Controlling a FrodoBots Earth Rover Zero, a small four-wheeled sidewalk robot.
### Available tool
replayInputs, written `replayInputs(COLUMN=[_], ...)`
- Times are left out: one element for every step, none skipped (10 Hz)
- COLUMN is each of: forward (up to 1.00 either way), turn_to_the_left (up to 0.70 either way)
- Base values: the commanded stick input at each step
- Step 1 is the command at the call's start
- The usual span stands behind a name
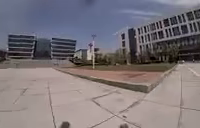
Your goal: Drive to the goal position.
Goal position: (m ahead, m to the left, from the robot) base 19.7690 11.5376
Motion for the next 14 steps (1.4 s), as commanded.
replayInputs(forward=[0.70,0.70,0.70,0.70,0.70,0.70,0.70,0.70,0.70,0.70,0.70,0.70,0.70,0.70], turn_to_the_left=[0.07,0.00,0.00,0.00,0.00,0.00,0.00,0.00,0.00,0.00,0.00,0.00,0.00,0.00])
